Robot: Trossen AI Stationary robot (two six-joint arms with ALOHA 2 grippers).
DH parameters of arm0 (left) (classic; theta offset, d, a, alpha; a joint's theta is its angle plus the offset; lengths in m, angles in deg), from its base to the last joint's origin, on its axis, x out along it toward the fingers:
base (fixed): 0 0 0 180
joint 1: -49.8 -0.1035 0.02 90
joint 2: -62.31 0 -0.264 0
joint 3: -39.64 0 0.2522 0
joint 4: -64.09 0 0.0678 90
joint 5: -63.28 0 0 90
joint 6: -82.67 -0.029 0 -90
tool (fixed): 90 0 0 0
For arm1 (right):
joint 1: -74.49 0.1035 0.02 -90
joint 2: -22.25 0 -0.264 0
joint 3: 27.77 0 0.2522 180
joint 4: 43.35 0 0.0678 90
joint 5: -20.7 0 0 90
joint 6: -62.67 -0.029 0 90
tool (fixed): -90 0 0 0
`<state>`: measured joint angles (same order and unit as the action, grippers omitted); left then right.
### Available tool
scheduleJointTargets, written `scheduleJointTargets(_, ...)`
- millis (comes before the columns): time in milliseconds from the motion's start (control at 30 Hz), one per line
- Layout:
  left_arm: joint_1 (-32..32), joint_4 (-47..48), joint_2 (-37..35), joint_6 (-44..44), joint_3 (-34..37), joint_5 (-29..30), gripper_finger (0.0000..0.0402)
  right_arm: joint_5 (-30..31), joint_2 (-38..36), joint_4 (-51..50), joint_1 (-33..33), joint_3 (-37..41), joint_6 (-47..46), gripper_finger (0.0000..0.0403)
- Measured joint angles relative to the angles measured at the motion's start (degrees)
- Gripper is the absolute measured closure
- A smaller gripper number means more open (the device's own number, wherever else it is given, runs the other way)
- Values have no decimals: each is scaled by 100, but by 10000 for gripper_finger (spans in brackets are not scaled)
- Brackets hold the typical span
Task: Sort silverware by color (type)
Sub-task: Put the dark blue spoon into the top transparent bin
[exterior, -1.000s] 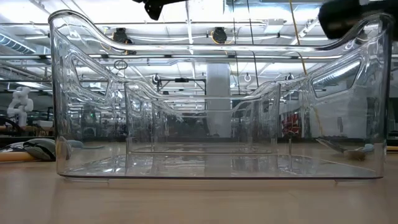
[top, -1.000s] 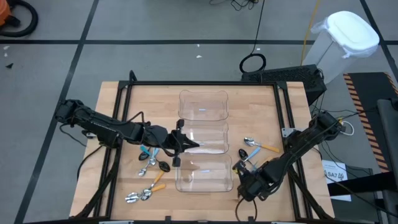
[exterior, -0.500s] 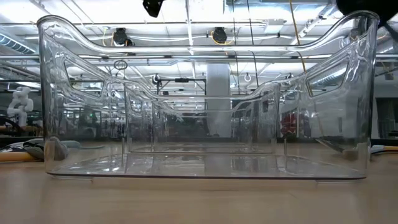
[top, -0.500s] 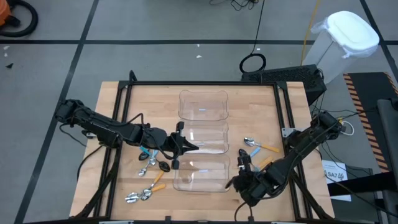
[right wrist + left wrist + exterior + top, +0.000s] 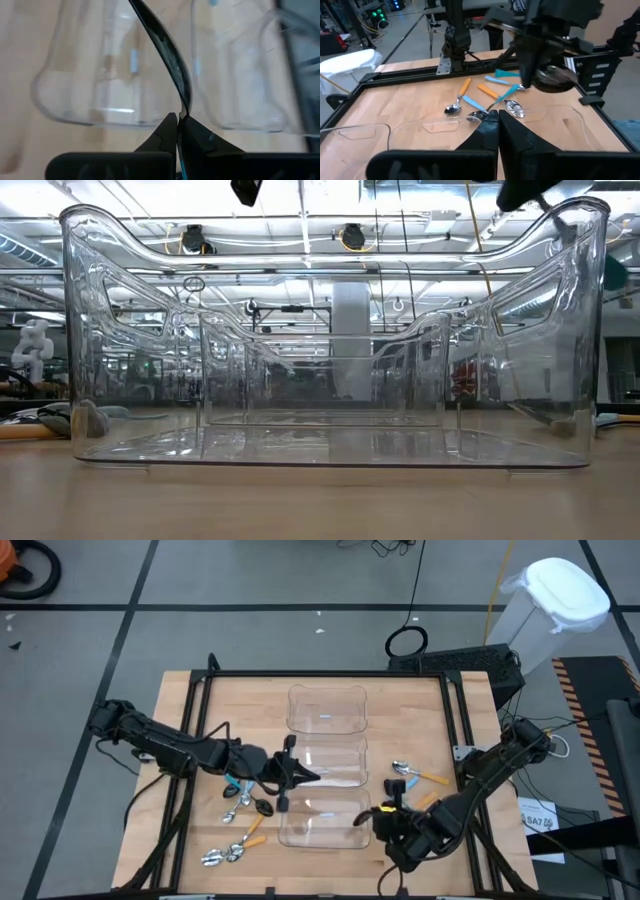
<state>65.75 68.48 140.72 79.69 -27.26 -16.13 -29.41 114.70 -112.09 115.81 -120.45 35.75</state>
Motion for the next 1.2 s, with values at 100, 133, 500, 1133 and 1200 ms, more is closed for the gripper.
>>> scheduleJointTargets(100,105,-28,2,-196,0,1,368,439,-12,-10,-18,0,293,399)
scheduleJointTargets(133,136,-70,2,-269,0,1,355,598,-10,-8,-40,0,429,399)
scheduleJointTargets(500,444,-430,2,-1452,0,330,248,1889,-10,98,-534,-2,1173,399)
scheduleJointTargets(1133,557,-1834,710,-3261,0,1349,124,2053,-10,588,-909,-9,1288,399)
scheduleJointTargets(1200,552,-1853,710,-3251,0,1351,124,2163,-11,589,-897,-9,1264,399)
